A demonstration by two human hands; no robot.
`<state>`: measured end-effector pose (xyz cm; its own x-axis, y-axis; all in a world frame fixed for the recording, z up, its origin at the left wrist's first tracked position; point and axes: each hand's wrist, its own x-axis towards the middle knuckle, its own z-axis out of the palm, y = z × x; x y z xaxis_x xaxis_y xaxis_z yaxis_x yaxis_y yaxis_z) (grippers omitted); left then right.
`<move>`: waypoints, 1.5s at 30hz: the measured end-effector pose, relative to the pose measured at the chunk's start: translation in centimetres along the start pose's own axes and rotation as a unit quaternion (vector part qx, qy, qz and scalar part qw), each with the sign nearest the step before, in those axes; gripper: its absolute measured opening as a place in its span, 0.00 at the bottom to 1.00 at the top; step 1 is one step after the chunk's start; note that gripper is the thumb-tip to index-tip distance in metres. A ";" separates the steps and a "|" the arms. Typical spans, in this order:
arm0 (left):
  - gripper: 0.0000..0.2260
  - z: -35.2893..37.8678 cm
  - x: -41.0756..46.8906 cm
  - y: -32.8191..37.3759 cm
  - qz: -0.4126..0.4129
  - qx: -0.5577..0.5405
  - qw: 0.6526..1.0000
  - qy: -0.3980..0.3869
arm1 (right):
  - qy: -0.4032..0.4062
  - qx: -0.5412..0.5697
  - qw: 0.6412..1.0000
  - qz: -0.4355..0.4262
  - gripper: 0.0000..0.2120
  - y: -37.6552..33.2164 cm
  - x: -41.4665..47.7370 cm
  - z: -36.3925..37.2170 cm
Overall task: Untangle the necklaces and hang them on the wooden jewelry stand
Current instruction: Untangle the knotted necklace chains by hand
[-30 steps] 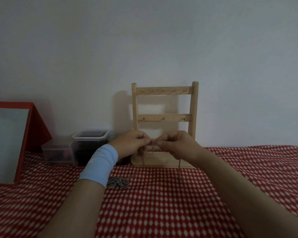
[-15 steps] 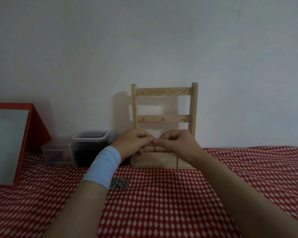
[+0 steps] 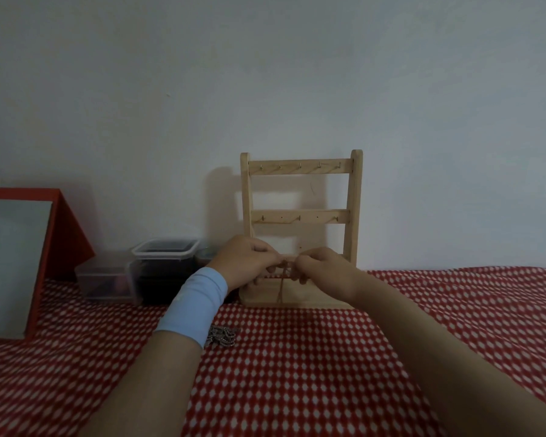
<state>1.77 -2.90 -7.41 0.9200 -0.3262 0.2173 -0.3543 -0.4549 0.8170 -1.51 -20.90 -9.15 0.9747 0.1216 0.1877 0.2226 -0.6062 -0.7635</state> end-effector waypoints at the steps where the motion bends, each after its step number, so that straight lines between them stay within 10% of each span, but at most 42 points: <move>1: 0.08 0.1 0.0 0.1 0.001 0.008 1.000 0.003 | -0.013 -0.008 1.000 0.001 0.16 -0.1 -0.1 0.0; 8: 0.09 -0.2 -0.2 -0.2 -0.052 0.011 0.998 -0.041 | 0.074 0.096 0.991 -0.048 0.12 -0.2 -0.2 -0.2; 15: 0.09 -0.1 -0.3 -0.1 -0.013 0.000 1.000 -0.007 | -0.148 0.045 0.988 -0.026 0.10 -0.2 -1.1 -1.7; 21: 0.12 0.0 -0.2 0.3 -0.009 -0.021 0.999 -0.049 | 0.020 0.149 0.989 -0.012 0.16 -0.3 -0.6 -1.0; 35: 0.13 -0.6 -0.4 0.4 0.061 0.160 0.983 -0.070 | 0.016 0.155 0.988 -0.005 0.02 -0.4 -0.5 -1.0; 45: 0.15 -0.8 -0.2 -0.2 0.059 0.012 0.997 -0.051 | -0.048 0.131 0.990 -0.026 0.07 -0.7 -0.8 -0.5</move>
<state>1.83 -2.12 -7.19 0.8502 -0.4611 0.2539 -0.4638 -0.4283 0.7755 -2.47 -21.00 -8.49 0.9564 0.2292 0.1813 0.2585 -0.3745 -0.8905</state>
